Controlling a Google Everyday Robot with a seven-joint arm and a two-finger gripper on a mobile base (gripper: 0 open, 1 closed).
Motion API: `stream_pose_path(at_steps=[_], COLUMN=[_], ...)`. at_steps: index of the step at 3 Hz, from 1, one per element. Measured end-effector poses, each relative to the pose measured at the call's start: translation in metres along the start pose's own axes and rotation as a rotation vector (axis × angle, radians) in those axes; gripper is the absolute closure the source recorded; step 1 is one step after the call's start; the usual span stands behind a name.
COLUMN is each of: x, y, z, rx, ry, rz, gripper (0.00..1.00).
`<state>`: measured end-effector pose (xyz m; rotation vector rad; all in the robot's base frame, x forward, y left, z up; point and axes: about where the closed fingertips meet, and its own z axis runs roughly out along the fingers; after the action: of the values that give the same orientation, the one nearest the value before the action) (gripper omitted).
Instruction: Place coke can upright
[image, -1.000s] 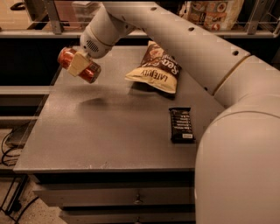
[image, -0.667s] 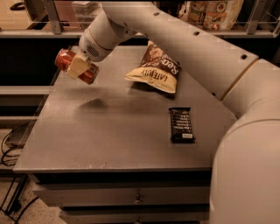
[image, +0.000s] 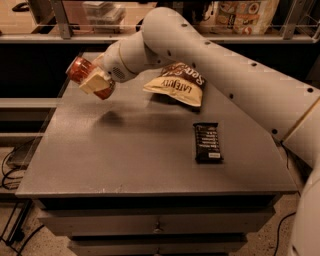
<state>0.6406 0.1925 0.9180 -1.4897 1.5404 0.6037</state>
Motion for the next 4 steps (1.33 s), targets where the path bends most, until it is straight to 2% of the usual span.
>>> stream_pose_path(at_steps=[1, 2, 3, 4], x=[0.0014, 0.0012, 0.0012, -0.0006], y=[-0.0013, -0.0022, -0.0019, 0.002], z=[-0.0061, -0.0107, -0.0109, -0.0065], rx=[0.018, 0.024, 0.024, -0.008], ry=[-0.108, -0.181, -0.186, -0.18], rz=[-0.012, -0.024, -0.026, -0.039], gripper=[1.0, 1.0, 1.0, 1.0])
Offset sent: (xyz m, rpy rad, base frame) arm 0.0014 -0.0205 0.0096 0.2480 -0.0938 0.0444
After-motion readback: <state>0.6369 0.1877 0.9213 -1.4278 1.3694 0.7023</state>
